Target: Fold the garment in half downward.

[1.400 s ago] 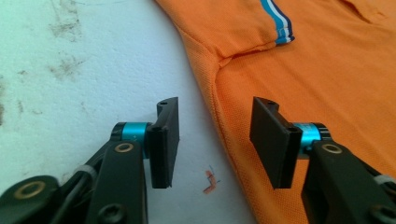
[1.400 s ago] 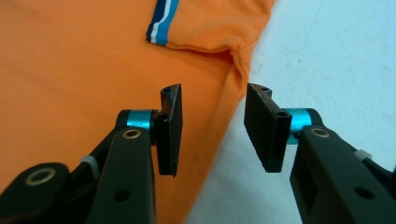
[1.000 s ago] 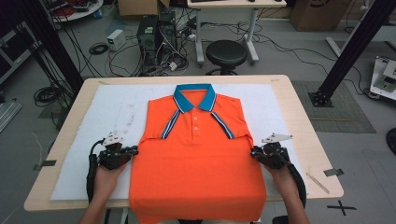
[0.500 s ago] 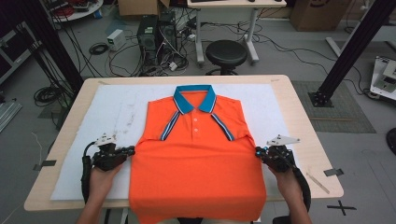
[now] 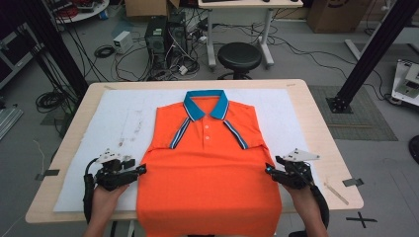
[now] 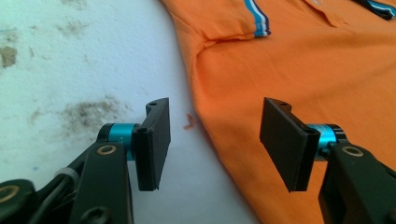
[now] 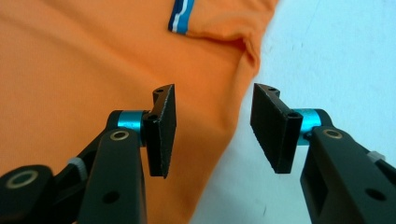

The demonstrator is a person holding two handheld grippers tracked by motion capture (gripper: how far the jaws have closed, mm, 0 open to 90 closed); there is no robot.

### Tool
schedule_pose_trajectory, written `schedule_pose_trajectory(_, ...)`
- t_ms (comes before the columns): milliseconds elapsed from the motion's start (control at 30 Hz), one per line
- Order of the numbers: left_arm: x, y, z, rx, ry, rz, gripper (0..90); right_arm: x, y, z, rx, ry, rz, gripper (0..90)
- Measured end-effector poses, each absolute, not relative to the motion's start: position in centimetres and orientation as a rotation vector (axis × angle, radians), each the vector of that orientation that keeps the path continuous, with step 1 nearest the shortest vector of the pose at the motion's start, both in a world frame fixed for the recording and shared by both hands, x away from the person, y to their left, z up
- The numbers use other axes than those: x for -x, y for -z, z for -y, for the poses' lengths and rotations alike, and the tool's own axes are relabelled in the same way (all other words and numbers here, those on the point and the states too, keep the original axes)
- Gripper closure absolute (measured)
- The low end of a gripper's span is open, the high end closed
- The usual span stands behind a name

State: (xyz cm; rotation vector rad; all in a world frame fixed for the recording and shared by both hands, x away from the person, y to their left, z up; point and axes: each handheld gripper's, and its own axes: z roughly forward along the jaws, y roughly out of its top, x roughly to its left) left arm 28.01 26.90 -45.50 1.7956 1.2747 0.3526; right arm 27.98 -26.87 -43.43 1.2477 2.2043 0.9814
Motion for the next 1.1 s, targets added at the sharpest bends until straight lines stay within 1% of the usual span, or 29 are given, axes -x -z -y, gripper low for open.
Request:
schedule_pose_trajectory(267,-25.8,45.7,-26.4,-1.812,-0.351,-1.28,47.7,-26.3,43.8,27.1,-1.279,-0.966,-2.213,52.5)
schedule_pose_trajectory(400,-24.5,45.8,-26.0,-1.79,-0.354,-1.287,49.9,-25.5,44.2,27.0,-1.294,-0.936,-2.237,52.7)
schedule_pose_trajectory(500,-23.6,45.9,-25.5,-1.795,-0.383,-1.28,51.7,-25.0,44.5,27.0,-1.305,-0.922,-2.246,55.8)
schedule_pose_trajectory(567,-23.0,46.0,-25.1,-1.797,-0.41,-1.274,52.9,-24.6,44.7,27.0,-1.31,-0.905,-2.256,61.3)
schedule_pose_trajectory(633,-22.3,46.0,-24.7,-1.801,-0.453,-1.279,57.1,-24.4,44.8,27.2,-1.309,-0.917,-2.261,67.6)
schedule_pose_trajectory(667,-22.0,46.1,-24.5,-1.808,-0.48,-1.278,65.0,-24.2,44.8,27.2,-1.316,-0.927,-2.261,70.3)
schedule_pose_trajectory(700,-21.9,46.2,-24.3,-1.813,-0.506,-1.274,70.8,-24.1,44.8,27.2,-1.317,-0.935,-2.26,73.0)
schedule_pose_trajectory(733,-21.7,46.2,-24.1,-1.826,-0.543,-1.271,73.9,-24.1,44.9,27.2,-1.315,-0.938,-2.26,77.0)
schedule_pose_trajectory(767,-21.7,46.1,-24.0,-1.834,-0.542,-1.265,86.2,-23.9,44.8,26.9,-1.299,-0.946,-2.273,86.8)
schedule_pose_trajectory(900,-21.3,45.8,-24.0,-1.85,-0.52,-1.268,87.3,-23.5,44.6,26.7,-1.268,-0.922,-2.269,88.1)
schedule_pose_trajectory(1100,-20.6,45.0,-25.6,-1.793,-0.43,-1.256,87.4,-22.6,43.4,27.7,-1.273,-0.998,-2.237,88.3)
